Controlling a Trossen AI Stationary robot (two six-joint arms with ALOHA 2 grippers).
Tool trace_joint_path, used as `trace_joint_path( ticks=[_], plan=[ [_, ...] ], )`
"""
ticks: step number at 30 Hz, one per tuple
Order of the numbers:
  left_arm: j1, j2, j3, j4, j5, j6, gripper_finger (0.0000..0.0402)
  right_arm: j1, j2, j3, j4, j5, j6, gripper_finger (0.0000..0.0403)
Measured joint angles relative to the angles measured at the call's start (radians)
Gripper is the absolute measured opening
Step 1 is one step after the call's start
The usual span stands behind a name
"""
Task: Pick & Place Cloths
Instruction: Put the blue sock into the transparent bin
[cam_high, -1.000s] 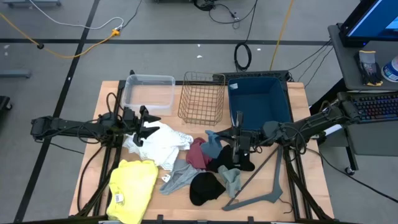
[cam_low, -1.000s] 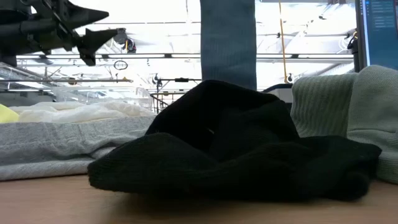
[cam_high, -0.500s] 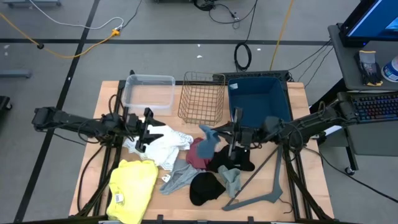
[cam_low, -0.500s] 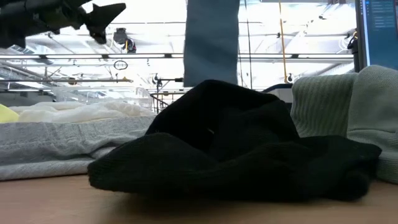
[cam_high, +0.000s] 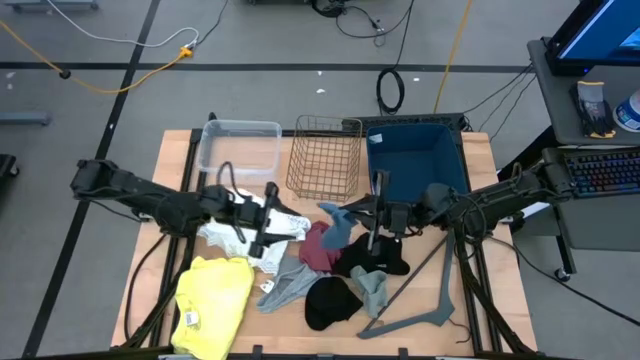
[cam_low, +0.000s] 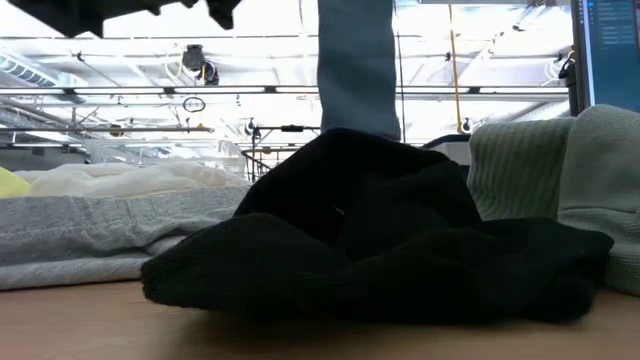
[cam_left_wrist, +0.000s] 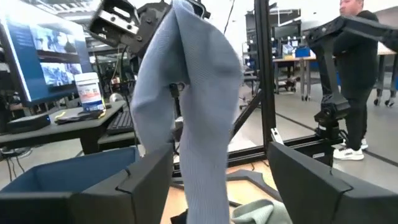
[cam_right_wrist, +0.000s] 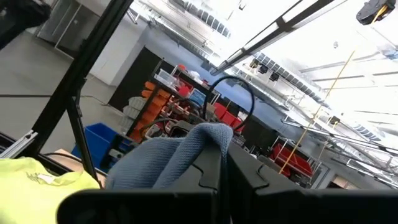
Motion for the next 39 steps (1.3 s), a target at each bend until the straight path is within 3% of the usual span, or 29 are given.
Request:
trace_joint_path(
  ticks=[11, 16, 23, 31, 35, 39],
  plan=[
    [0.003, 0.226, 0.185, -0.011, -0.087, 0.051, 0.0326, 0.002, 0.000, 0.000, -0.009, 0.001, 0.000, 0.0000],
    [0.003, 0.245, 0.203, -0.013, -0.096, 0.043, 0.0326, 0.002, 0.000, 0.000, -0.027, 0.003, -0.020, 0.0000],
    [0.004, 0.245, 0.203, -0.013, -0.202, 0.045, 0.0326, 0.002, 0.015, 0.000, -0.026, 0.003, -0.022, 0.0000],
    [0.014, 0.245, 0.203, -0.007, -0.226, 0.042, 0.0323, 0.002, 0.072, -0.001, -0.026, 0.003, 0.003, 0.0000],
    [0.014, 0.245, 0.203, -0.026, -0.251, 0.044, 0.0278, 0.003, 0.090, -0.001, -0.021, 0.003, 0.008, 0.0000],
    [0.014, 0.244, 0.203, -0.045, -0.251, 0.049, 0.0174, 0.003, 0.095, -0.001, -0.020, 0.003, 0.045, 0.0003]
  ],
)
